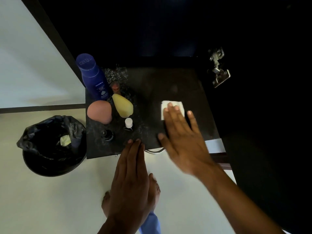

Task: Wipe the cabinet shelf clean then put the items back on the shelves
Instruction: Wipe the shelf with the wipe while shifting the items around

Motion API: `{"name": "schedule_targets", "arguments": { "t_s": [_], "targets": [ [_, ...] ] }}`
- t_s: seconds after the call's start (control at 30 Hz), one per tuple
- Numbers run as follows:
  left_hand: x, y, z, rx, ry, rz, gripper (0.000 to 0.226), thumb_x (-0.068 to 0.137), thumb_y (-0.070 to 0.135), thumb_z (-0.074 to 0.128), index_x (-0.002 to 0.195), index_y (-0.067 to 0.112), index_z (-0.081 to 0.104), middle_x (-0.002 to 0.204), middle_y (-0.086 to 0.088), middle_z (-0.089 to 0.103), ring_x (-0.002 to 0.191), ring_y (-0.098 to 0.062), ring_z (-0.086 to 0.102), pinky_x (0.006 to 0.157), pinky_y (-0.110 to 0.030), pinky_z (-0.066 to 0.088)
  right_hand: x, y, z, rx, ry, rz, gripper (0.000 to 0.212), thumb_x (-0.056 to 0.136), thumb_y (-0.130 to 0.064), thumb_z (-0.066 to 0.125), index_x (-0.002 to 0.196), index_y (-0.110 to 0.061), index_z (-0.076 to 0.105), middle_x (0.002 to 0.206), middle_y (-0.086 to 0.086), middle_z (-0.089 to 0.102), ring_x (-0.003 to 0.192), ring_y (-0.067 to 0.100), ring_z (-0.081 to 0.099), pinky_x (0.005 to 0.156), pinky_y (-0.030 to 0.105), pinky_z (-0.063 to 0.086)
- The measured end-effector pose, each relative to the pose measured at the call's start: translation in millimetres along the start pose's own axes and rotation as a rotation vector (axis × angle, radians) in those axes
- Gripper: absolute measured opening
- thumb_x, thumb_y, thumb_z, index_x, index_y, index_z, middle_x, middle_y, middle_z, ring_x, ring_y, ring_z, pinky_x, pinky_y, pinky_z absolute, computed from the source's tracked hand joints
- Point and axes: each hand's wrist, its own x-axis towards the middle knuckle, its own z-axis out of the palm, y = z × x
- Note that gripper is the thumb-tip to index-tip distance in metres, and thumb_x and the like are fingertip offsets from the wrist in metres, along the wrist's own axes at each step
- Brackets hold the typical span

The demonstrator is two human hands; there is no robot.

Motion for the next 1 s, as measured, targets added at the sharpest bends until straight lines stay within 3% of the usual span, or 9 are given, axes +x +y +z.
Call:
{"name": "schedule_targets", "arguments": {
  "t_s": [0.1, 0.2, 0.33, 0.47, 0.6, 0.67, 0.77, 0.9, 1.0],
  "targets": [
    [-0.3, -2.2, 1.1, 0.036, 0.003, 0.016, 0.094, 0.071, 0.017, 0.082, 0.152, -0.007, 0.041, 0.16, -0.022, 0.041, 0.148, -0.037, 0.041, 0.118, -0.045, 0.041, 34.4, 38.6, -9.3, -0.042, 0.002, 0.17, 0.076, 0.104, -0.057, -0.001, 0.166, -0.014, -0.004, 0.175, 0.006, -0.009, 0.162, 0.019, -0.012, 0.131, 0.047, -0.007],
    [-1.5, -2.5, 2.7, 0.056, -0.004, 0.024, 0.094, 0.074, 0.018, 0.079, 0.154, -0.007, 0.037, 0.162, -0.022, 0.037, 0.152, -0.037, 0.036, 0.119, -0.048, 0.041, 81.3, 52.8, -26.9, 0.0, -0.028, 0.196, 0.076, 0.106, -0.058, 0.002, 0.166, -0.013, -0.006, 0.175, 0.006, -0.012, 0.161, 0.018, -0.015, 0.13, 0.047, -0.01],
    [-3.0, -2.2, 6.1, 0.045, 0.01, 0.021, 0.094, 0.076, 0.019, 0.078, 0.155, -0.007, 0.035, 0.163, -0.021, 0.035, 0.153, -0.036, 0.033, 0.123, -0.044, 0.033, 83.2, 18.2, -23.0, 0.048, -0.042, 0.079, 0.077, 0.104, -0.058, 0.005, 0.166, -0.013, -0.003, 0.175, 0.006, -0.01, 0.161, 0.018, -0.014, 0.13, 0.047, -0.008],
    [-4.1, -4.0, 7.1, 0.035, 0.023, 0.019, 0.093, 0.08, 0.022, 0.076, 0.156, -0.007, 0.032, 0.164, -0.022, 0.033, 0.154, -0.035, 0.031, 0.122, -0.046, 0.037, 19.3, -29.5, -3.5, 0.043, 0.012, -0.141, 0.068, 0.111, -0.049, 0.013, 0.166, -0.01, 0.009, 0.175, 0.009, 0.003, 0.163, 0.021, -0.004, 0.13, 0.05, 0.003],
    [-9.4, -7.1, 13.2, -0.017, 0.073, 0.068, 0.076, 0.097, 0.031, 0.058, 0.156, -0.008, 0.032, 0.164, -0.024, 0.033, 0.157, -0.034, 0.026, 0.121, -0.05, 0.039, -43.9, -43.5, 8.7, 0.11, -0.064, -0.24, 0.064, 0.112, -0.049, 0.013, 0.167, -0.016, 0.005, 0.175, 0.0, -0.002, 0.161, 0.013, -0.01, 0.132, 0.049, 0.0],
    [-9.8, -9.2, 13.6, -0.019, 0.071, 0.045, 0.075, 0.1, 0.035, 0.052, 0.158, -0.006, 0.029, 0.167, -0.021, 0.029, 0.158, -0.032, 0.025, 0.122, -0.048, 0.037, -61.7, -37.7, 10.3, 0.149, -0.1, -0.198, 0.066, 0.111, -0.054, 0.009, 0.167, -0.021, -0.001, 0.175, -0.005, -0.007, 0.16, 0.009, -0.012, 0.131, 0.047, -0.005],
    [-9.6, -8.6, 10.9, 0.027, 0.012, 0.031, 0.091, 0.086, 0.029, 0.068, 0.159, -0.005, 0.027, 0.168, -0.02, 0.026, 0.157, -0.034, 0.026, 0.122, -0.045, 0.036, -70.2, -14.7, 11.1, 0.127, -0.126, -0.047, 0.067, 0.106, -0.059, -0.004, 0.165, -0.027, -0.011, 0.174, -0.009, -0.015, 0.159, 0.007, -0.016, 0.13, 0.047, -0.004],
    [-6.6, -3.1, 7.0, 0.036, -0.021, -0.006, 0.101, 0.078, 0.031, 0.078, 0.158, -0.005, 0.028, 0.167, -0.02, 0.029, 0.155, -0.036, 0.03, 0.119, -0.045, 0.038, -56.2, 10.0, 12.7, 0.043, -0.026, 0.151, 0.067, 0.109, -0.055, 0.0, 0.167, -0.022, 0.004, 0.175, -0.001, 0.002, 0.162, 0.014, -0.002, 0.131, 0.051, 0.01],
    [-5.1, -1.7, 4.1, 0.015, -0.01, 0.002, 0.097, 0.081, 0.03, 0.073, 0.159, -0.004, 0.027, 0.168, -0.018, 0.027, 0.158, -0.034, 0.023, 0.122, -0.045, 0.034, -36.3, -2.5, 9.6, 0.102, -0.002, 0.128, 0.069, 0.108, -0.056, -0.003, 0.167, -0.02, 0.004, 0.175, 0.0, 0.0, 0.162, 0.015, -0.006, 0.131, 0.05, 0.006]
  ]
}}
